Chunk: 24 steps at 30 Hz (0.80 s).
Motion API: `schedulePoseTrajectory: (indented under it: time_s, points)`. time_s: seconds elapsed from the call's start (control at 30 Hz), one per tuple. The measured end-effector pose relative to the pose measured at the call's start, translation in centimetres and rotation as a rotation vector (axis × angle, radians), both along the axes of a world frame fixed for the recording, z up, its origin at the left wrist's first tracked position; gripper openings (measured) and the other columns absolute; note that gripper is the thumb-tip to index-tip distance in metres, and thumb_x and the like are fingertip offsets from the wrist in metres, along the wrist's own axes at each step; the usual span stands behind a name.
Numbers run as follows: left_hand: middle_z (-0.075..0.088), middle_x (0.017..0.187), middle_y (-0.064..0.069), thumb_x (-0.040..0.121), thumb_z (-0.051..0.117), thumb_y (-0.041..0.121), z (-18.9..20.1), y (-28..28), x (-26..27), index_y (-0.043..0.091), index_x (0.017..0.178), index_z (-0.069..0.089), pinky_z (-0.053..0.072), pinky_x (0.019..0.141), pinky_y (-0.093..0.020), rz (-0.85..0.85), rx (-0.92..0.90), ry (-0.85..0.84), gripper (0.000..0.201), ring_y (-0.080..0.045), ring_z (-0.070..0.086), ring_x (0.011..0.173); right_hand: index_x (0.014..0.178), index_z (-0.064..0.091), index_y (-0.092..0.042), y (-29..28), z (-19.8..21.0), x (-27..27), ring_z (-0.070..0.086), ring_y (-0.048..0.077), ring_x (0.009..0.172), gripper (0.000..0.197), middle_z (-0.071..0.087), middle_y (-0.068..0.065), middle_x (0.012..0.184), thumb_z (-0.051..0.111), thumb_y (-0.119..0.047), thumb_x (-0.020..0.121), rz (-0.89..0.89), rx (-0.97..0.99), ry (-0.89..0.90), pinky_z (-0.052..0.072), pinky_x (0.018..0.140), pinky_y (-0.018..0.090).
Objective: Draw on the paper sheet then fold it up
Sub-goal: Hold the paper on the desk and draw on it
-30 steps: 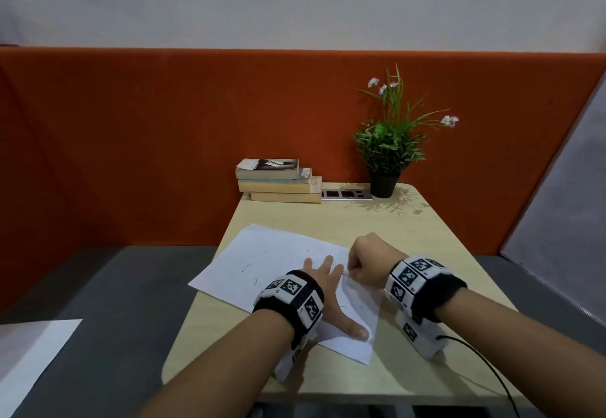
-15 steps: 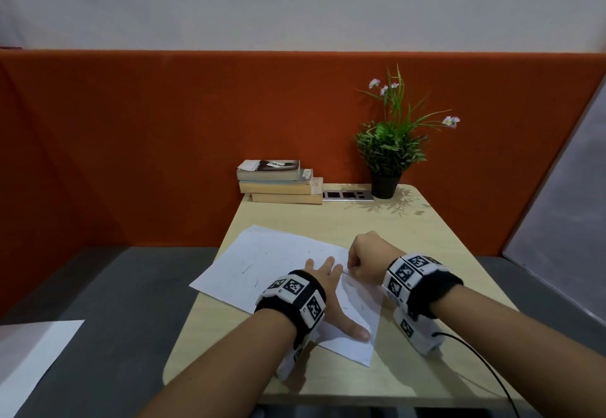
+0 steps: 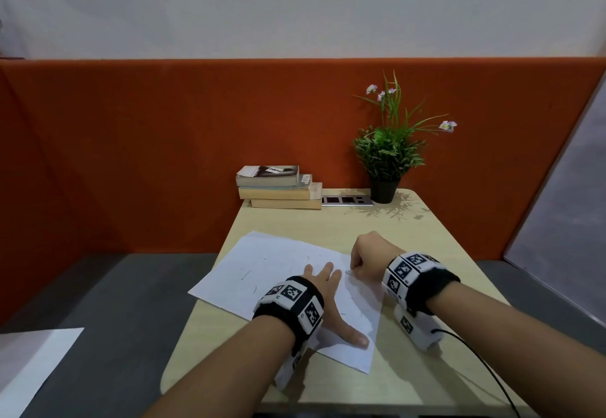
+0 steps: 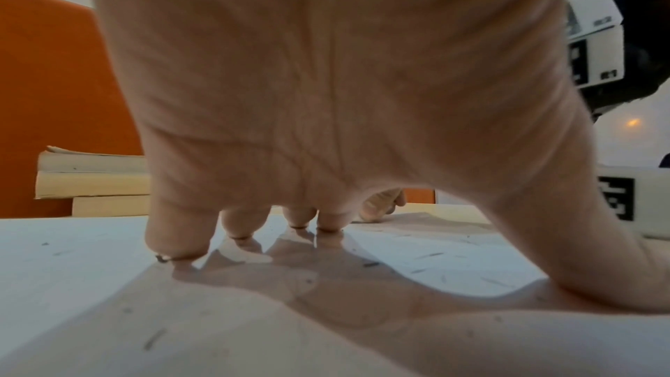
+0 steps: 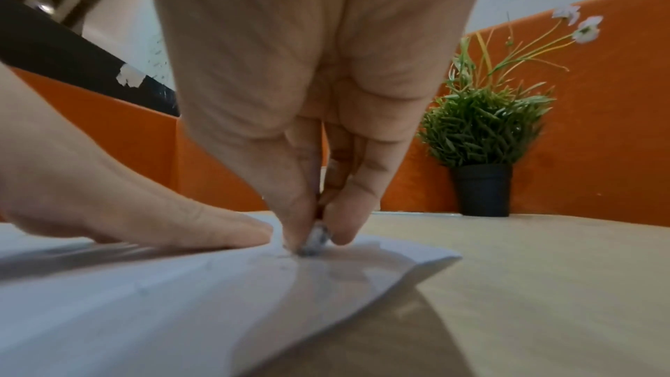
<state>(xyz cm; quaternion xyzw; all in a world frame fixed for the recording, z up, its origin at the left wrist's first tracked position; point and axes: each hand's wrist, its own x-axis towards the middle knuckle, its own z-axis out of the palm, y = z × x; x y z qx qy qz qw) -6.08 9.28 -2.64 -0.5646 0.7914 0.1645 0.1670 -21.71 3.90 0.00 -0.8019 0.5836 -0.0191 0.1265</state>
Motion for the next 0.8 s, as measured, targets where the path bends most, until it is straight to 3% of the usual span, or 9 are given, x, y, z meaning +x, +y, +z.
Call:
schedulePoseTrajectory:
  time_s: [0.13,0.37,0.53,0.67,0.73,0.8]
  points:
    - [-0.018,0.168,0.007,0.065,0.065,0.088,0.0,0.0,0.1,0.028,0.161,-0.012,0.012,0.121,-0.059,0.001,0.004,0.003,0.137,-0.032,-0.013,0.155,0.083,0.082,-0.007,2.1,-0.2,-0.4,0.075,0.021,0.080,0.016,0.079,0.005,0.083,0.076,-0.021,0.086,0.006,0.048,-0.009,0.065,0.076,0.035]
    - [-0.016,0.169,0.006,0.065,0.066,0.088,0.1,0.0,0.0,0.026,0.161,-0.010,0.013,0.121,-0.057,-0.008,-0.010,0.005,0.137,-0.034,-0.010,0.155,0.086,0.082,-0.014,5.1,0.5,-1.3,0.073,0.015,0.081,0.017,0.079,0.000,0.086,0.075,-0.029,0.089,0.093,0.105,0.008,0.057,0.070,0.023]
    - [-0.016,0.169,0.005,0.067,0.066,0.086,0.6,0.2,-0.2,0.027,0.161,-0.012,0.012,0.121,-0.058,-0.004,-0.004,-0.007,0.135,-0.035,-0.011,0.155,0.089,0.082,-0.006,2.0,0.3,-1.0,0.073,0.022,0.086,0.014,0.080,0.006,0.090,0.071,-0.015,0.088,0.032,0.035,0.009,0.062,0.080,0.033]
    - [-0.016,0.169,0.005,0.067,0.066,0.086,0.4,0.2,-0.1,0.027,0.161,-0.011,0.012,0.121,-0.057,-0.012,-0.010,-0.001,0.135,-0.035,-0.010,0.155,0.085,0.080,-0.002,2.7,0.2,-1.1,0.074,0.029,0.086,0.016,0.079,0.011,0.088,0.069,-0.013,0.087,0.034,0.041,0.002,0.063,0.077,0.037]
    - [-0.016,0.169,0.006,0.065,0.067,0.087,-0.1,0.0,0.0,0.026,0.161,-0.011,0.013,0.120,-0.058,-0.013,-0.015,0.013,0.138,-0.035,-0.011,0.154,0.084,0.080,-0.006,4.4,0.0,-1.5,0.073,0.024,0.081,0.016,0.079,0.008,0.085,0.071,-0.018,0.087,0.063,0.067,-0.008,0.062,0.073,0.032]
    - [-0.016,0.169,0.005,0.062,0.067,0.089,-0.4,-0.2,0.1,0.026,0.161,-0.011,0.015,0.120,-0.058,-0.016,-0.019,0.024,0.141,-0.035,-0.010,0.154,0.084,0.081,-0.013,6.2,-0.2,-1.9,0.072,0.011,0.076,0.010,0.079,-0.002,0.083,0.073,-0.019,0.085,0.092,0.111,-0.029,0.059,0.069,0.023]
